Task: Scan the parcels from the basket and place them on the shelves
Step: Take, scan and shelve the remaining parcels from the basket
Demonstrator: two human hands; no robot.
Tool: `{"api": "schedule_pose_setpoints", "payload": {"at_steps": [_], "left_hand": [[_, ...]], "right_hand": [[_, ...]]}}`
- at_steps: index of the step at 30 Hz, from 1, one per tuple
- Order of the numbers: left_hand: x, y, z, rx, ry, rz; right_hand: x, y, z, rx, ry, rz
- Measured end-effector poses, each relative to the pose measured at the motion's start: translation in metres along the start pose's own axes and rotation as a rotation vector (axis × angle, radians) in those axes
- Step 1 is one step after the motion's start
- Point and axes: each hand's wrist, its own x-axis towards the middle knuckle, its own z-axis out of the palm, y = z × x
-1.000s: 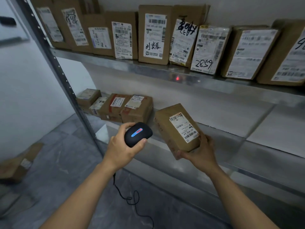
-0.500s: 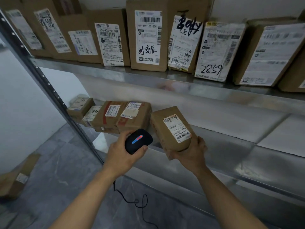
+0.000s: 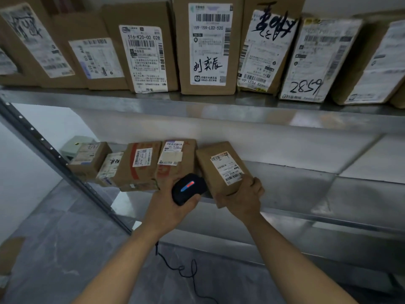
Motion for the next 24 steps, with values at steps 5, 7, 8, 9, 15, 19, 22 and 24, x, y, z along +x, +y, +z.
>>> {"api": "schedule_pose_setpoints", "payload": {"at_steps": [5, 7, 8, 9, 15, 19, 22, 24], "left_hand": [[0.007, -0.011, -0.007, -0.013, -0.032, 0.0], [0.009, -0.013, -0.009, -0.029, -0.04, -0.004], [0.01, -0.014, -0.009, -0.033, -0.04, -0.004], [0.011, -0.014, -0.01, -0.037, -0.038, -0.006], [0.015, -0.015, -0.008, -0.051, -0.075, -0.008], [0.016, -0.012, 0.001, -0.061, -0.099, 0.026], [0.018, -0.01, 0.013, -0.085, -0.135, 0.049], [0.021, -0.008, 0.023, -0.096, -0.165, 0.064]], "right_hand": [[0.001, -0.011, 0.02, -0.034, 0.028, 0.068], [0.005, -0.011, 0.022, 0.018, -0.034, 0.038], [0.011, -0.005, 0.029, 0.084, -0.072, 0.006], [0.015, 0.001, 0.034, 0.111, -0.122, 0.007], [0.018, 0.01, 0.038, 0.197, -0.108, -0.088], [0.001, 0.004, 0.008, 0.255, -0.064, -0.104], [-0.007, 0.017, -0.003, 0.315, -0.063, -0.061], [-0.013, 0.026, -0.013, 0.367, -0.012, -0.027]]}}
